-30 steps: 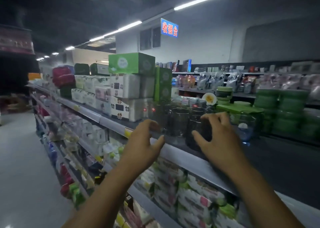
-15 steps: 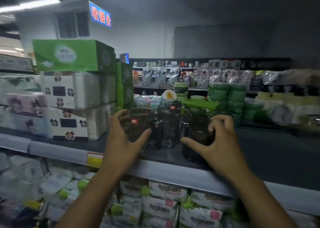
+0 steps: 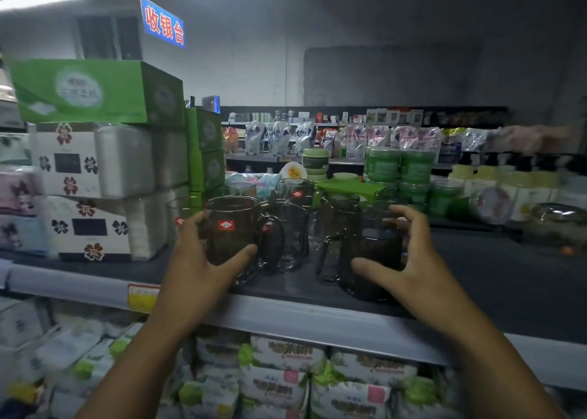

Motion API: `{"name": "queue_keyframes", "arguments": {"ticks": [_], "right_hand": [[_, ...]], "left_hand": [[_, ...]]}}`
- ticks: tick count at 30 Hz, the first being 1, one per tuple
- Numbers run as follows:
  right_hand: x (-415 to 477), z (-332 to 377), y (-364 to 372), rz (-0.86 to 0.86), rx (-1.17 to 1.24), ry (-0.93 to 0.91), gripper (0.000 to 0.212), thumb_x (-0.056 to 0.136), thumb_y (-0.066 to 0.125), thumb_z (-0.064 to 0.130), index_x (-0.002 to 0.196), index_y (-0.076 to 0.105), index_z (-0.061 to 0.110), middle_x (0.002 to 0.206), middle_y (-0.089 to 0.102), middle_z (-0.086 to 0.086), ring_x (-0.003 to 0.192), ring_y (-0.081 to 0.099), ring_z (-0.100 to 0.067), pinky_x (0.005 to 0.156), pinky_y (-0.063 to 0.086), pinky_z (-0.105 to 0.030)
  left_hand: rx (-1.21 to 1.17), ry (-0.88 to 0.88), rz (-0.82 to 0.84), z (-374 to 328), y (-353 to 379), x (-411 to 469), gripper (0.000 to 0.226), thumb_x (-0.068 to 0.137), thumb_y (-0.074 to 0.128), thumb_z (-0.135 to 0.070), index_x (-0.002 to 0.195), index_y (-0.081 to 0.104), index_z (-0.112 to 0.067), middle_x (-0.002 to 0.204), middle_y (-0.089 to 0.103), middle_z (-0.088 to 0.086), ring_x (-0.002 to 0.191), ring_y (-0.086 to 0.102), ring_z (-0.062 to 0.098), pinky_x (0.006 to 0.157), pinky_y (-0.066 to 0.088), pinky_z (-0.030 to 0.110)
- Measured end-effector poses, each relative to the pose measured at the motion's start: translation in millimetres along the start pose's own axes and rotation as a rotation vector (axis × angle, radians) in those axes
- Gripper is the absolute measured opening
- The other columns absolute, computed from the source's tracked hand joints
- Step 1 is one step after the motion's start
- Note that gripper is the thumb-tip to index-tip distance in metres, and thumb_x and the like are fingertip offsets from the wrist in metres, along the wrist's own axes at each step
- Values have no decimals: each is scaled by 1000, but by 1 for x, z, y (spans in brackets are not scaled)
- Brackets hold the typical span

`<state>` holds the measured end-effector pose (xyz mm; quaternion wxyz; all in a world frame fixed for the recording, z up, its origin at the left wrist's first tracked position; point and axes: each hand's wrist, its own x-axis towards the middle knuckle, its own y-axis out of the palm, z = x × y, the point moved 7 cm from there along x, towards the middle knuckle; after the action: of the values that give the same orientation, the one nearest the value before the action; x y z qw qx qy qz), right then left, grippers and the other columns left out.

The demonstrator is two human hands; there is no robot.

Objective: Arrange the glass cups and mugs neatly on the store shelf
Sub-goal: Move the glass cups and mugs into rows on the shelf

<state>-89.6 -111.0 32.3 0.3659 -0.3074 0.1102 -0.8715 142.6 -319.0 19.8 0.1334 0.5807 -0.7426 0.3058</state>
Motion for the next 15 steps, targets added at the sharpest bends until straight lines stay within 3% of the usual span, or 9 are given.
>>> {"name": "queue_keyframes", "arguments": {"ticks": [2, 4, 7, 8, 10, 12, 15], "right_hand": [[1, -3, -2, -22, -94, 48, 108, 59, 86, 62, 143, 20, 47, 150, 38, 13, 127, 50, -13, 105, 45, -34], [3, -5, -5, -55, -109, 78, 109, 58, 90, 59, 143, 24, 46, 147, 44, 8, 129, 49, -15, 108, 44, -37], [4, -8, -11, 16, -8, 98, 89, 72, 89, 31, 139, 31, 45, 128, 58, 15, 111, 62, -4, 90, 52, -24], [4, -9, -12, 56, 52, 102, 79, 80, 83, 18, 138, 35, 43, 124, 61, 15, 104, 65, 1, 81, 52, -18], [2, -8, -17, 55, 170, 107, 61, 91, 63, 2, 134, 43, 40, 124, 63, 16, 102, 66, 4, 78, 51, -20], [-3, -8, -28, -73, 230, 112, 44, 96, 55, 6, 125, 52, 39, 118, 66, 15, 100, 67, 0, 82, 52, -28], [-20, 2, -38, -291, 114, 78, 19, 97, 61, 37, 115, 55, 35, 112, 62, 10, 90, 64, 0, 69, 47, -16]], "left_hand": [[2, -5, -11, -1, 0, -2, 89, 74, 86, -39, 147, 36, -25, 131, 52, -12, 91, 47, -21, 79, 38, 9], [2, 1, -19, -2, 0, -3, 91, 74, 85, -39, 148, 35, -24, 128, 51, -13, 90, 46, -21, 84, 39, 16], [-3, 1, 2, -3, 2, -3, 94, 68, 83, -47, 147, 36, -25, 125, 54, -12, 93, 51, -14, 86, 42, 21], [-9, -6, 7, -2, 2, -2, 96, 64, 81, -52, 145, 38, -26, 124, 56, -11, 95, 53, -12, 86, 44, 22], [-1, -21, 19, 2, 0, 0, 93, 58, 79, -60, 139, 44, -30, 123, 60, -9, 98, 57, -9, 86, 49, 26], [35, -23, 30, 4, -1, 2, 85, 55, 78, -70, 128, 53, -34, 122, 63, -7, 101, 62, 0, 89, 53, 33], [64, -22, 48, 5, -2, 3, 85, 51, 79, -78, 120, 59, -33, 120, 63, -4, 101, 63, 5, 85, 53, 30]]}}
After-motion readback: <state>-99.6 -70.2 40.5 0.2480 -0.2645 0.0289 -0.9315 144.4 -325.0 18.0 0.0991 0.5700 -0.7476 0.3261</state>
